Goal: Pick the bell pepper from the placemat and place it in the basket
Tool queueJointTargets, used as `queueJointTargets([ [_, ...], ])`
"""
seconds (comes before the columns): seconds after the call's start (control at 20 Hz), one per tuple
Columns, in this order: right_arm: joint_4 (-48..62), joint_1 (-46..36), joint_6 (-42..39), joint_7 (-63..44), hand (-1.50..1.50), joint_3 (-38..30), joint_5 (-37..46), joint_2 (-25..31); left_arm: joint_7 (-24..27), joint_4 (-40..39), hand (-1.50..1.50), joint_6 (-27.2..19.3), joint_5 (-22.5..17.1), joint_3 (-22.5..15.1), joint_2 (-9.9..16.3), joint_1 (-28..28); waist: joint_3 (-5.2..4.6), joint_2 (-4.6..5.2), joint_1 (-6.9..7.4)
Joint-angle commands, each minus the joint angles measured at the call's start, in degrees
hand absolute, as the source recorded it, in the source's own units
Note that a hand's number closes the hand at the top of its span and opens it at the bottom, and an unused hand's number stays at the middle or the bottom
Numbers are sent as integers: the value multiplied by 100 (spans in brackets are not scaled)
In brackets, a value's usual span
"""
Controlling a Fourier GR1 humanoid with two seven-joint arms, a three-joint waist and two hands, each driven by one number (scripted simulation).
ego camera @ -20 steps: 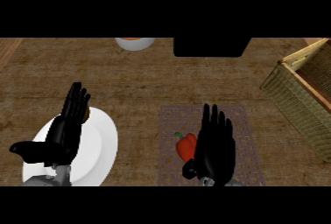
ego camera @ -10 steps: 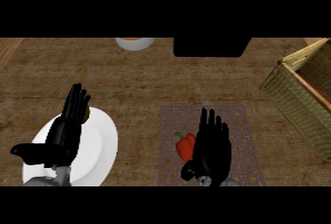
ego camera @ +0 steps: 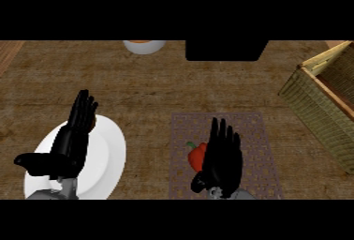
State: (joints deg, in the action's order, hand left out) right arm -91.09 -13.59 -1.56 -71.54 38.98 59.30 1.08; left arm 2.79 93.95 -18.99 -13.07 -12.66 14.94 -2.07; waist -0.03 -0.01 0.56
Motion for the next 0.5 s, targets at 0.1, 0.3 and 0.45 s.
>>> queueJointTargets([
  [0.1, 463, -333, 384, -1242, -150, -88, -194, -103, -105, -58, 0, 112, -23, 134, 32, -240, 1, 11, 14],
  [0.3, 664, -236, 770, -1217, -150, 107, -96, -103, 184, -334, 0, 302, -78, 251, 34, -120, 0, 13, 14],
  [0.45, 263, -159, 262, -1057, 150, -112, -282, -103, 183, -190, 0, 289, 10, 126, -67, -16, 0, -2, -30],
])
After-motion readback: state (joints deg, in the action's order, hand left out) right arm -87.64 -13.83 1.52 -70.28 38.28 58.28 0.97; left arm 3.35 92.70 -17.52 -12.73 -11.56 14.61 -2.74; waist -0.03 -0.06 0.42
